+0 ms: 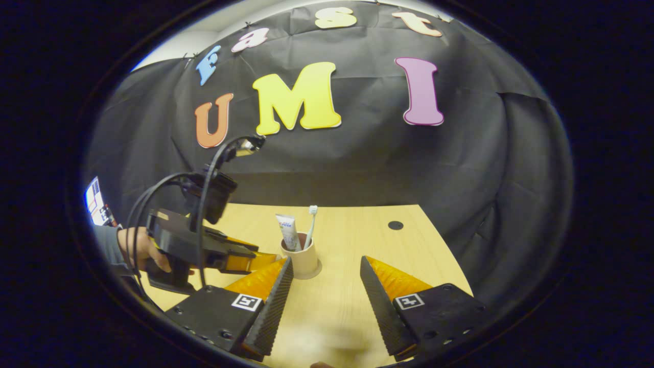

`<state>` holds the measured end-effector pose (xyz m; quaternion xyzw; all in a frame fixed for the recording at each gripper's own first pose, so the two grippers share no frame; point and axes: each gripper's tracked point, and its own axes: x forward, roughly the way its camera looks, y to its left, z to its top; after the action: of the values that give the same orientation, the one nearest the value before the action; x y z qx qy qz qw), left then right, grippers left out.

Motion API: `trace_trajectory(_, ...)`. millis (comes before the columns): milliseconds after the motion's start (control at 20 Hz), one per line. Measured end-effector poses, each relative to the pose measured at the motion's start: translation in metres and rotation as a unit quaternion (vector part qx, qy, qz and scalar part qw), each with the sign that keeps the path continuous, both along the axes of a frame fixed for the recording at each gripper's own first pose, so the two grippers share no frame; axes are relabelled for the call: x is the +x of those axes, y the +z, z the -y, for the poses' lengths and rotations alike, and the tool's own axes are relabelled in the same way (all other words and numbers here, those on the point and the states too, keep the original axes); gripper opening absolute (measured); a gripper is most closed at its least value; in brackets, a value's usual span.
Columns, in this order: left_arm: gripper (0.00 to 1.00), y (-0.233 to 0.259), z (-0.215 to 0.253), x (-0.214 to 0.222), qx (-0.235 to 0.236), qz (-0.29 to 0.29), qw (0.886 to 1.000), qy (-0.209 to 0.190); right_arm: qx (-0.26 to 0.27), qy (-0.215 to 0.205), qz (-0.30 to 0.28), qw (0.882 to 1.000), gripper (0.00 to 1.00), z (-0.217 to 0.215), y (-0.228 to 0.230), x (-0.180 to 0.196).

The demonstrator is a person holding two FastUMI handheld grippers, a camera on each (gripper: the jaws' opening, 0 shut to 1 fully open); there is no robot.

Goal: Put the toothbrush and toothpaste on the desktop into the cup, then pick up the cup and place it on the coaster on the desktop.

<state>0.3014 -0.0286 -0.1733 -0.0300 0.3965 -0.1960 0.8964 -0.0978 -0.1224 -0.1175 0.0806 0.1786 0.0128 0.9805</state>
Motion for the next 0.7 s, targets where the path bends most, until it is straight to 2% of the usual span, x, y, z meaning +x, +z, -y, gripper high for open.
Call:
trace_trajectory(50, 0.79, 0.011, -0.006, -0.001, -0.001, 0.017, 1.000, 0.010, -0.003, 0.006, 0.005, 1.000, 0.86, -0.002, 0.003, -0.002)
trace_trajectory(150, 0.99, 0.033, -0.026, -0.011, 0.005, 0.054, 0.998, 0.035, -0.008, 0.014, 0.018, 1.000, 0.92, -0.006, 0.009, -0.003)
trace_trajectory(350, 0.98, 0.073, -0.056, -0.033, 0.000, 0.123, 0.987, 0.103, -0.030, 0.040, 0.055, 0.997, 0.94, -0.017, 0.026, -0.004)
trace_trajectory(550, 0.98, 0.103, -0.096, -0.058, 0.020, 0.183, 0.967, 0.176, -0.048, 0.062, 0.121, 0.990, 0.94, -0.029, 0.055, -0.007)
trace_trajectory(700, 0.98, 0.127, -0.126, -0.080, 0.026, 0.215, 0.952, 0.217, -0.065, 0.090, 0.143, 0.983, 0.94, -0.048, 0.066, -0.012)
